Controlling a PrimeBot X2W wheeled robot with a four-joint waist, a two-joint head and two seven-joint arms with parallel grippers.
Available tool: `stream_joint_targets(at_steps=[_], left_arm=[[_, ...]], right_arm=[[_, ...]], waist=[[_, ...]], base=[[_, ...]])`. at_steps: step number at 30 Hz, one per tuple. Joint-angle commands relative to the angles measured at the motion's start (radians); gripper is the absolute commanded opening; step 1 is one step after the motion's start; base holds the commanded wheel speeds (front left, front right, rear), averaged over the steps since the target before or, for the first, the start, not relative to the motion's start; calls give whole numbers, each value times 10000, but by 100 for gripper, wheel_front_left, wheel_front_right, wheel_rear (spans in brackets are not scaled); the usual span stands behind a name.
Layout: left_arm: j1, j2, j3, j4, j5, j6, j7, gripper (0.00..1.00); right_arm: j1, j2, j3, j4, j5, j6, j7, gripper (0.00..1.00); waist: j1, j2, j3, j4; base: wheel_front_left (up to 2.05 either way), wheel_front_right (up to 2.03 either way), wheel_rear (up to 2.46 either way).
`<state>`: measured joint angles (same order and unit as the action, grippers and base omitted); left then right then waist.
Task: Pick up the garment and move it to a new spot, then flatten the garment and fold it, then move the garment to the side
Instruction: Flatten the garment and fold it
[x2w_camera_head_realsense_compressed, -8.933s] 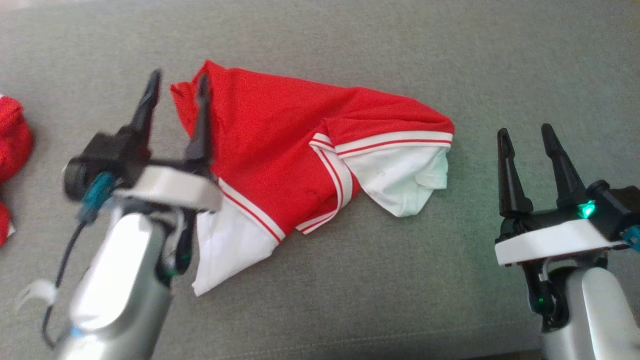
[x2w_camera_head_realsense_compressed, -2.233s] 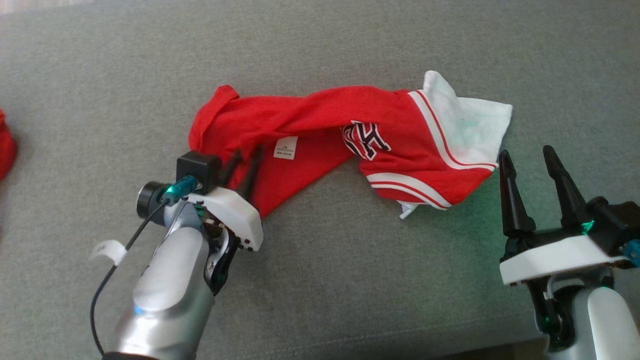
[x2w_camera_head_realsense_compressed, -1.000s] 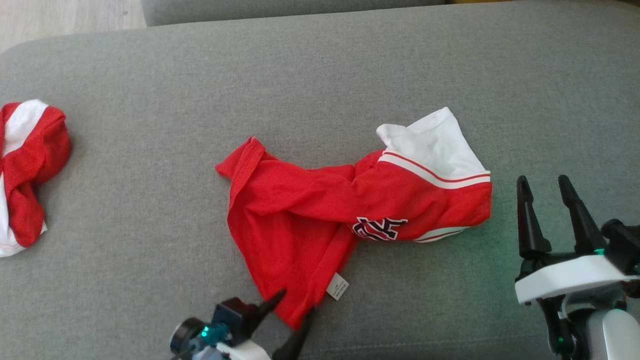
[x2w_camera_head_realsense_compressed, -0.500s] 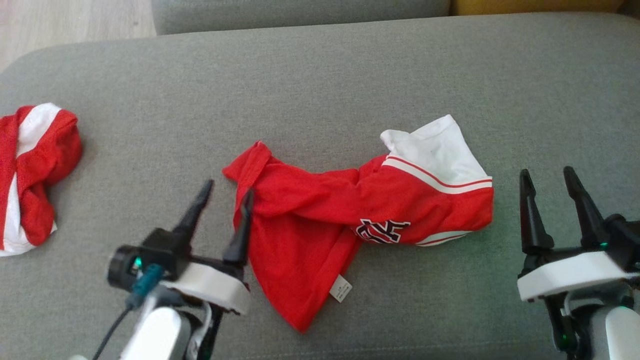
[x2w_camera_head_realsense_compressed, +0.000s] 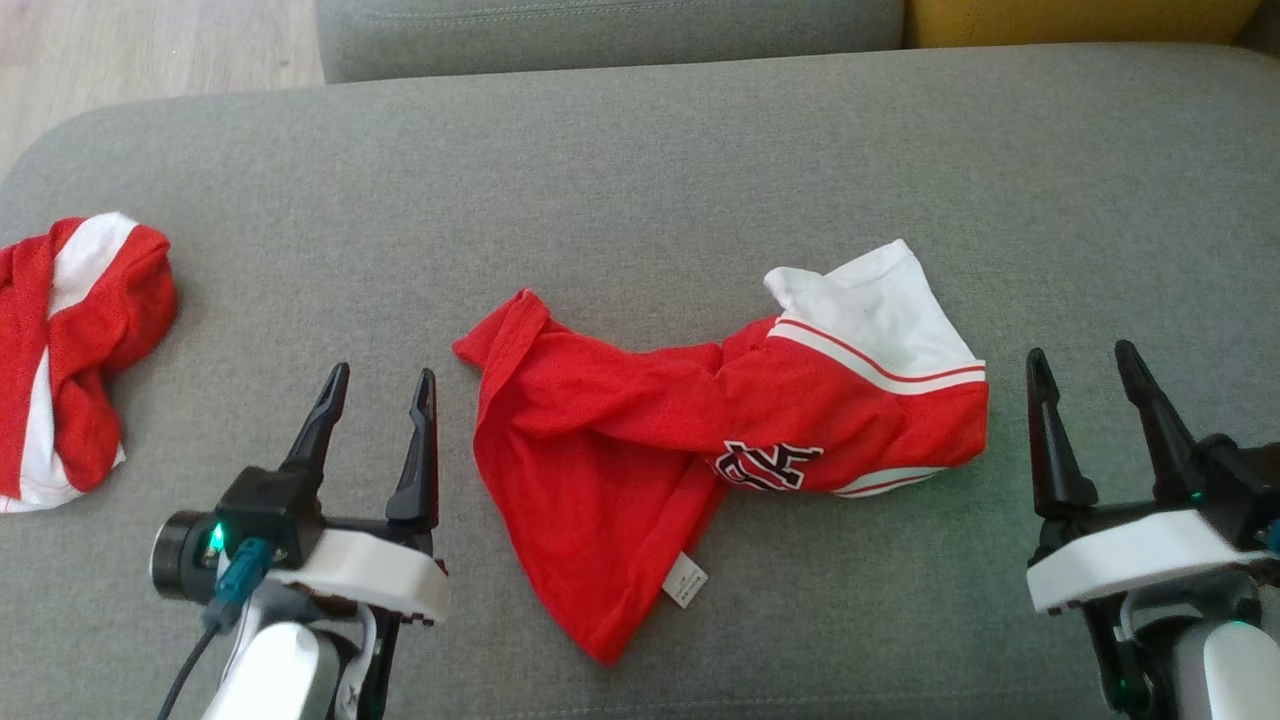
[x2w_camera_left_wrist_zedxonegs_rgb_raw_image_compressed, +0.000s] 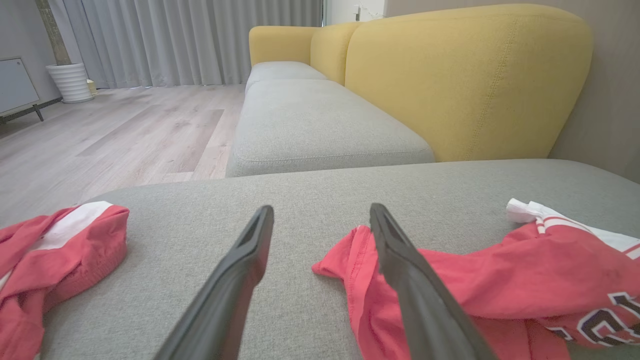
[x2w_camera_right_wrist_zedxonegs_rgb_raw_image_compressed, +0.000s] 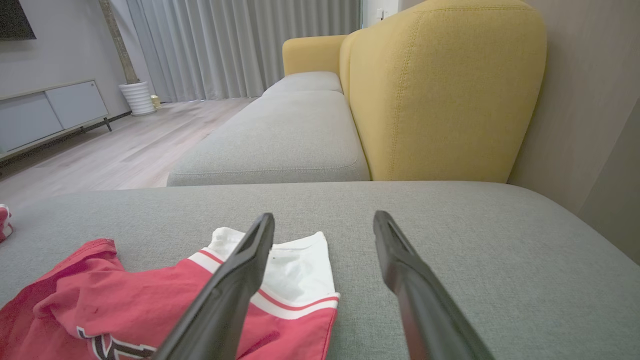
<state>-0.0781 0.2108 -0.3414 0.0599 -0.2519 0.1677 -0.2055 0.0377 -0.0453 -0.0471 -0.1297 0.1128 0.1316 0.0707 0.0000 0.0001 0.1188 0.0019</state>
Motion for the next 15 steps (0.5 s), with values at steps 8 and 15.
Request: stream_joint_targets(at_steps=[8,15], left_arm=[[-326,207,346,-326,-17,69,-133,100],[-901,281,46,-88,85,-211,-14,100]], right_arm=[[-176,-49,229,-384,-94,-9,52,100],[-262,-49,179,-418,-27,-9,54,100]], waist=[[0,-1,14,52],[0,-1,323,135]], base=[[0,0,0],[0,0,0]])
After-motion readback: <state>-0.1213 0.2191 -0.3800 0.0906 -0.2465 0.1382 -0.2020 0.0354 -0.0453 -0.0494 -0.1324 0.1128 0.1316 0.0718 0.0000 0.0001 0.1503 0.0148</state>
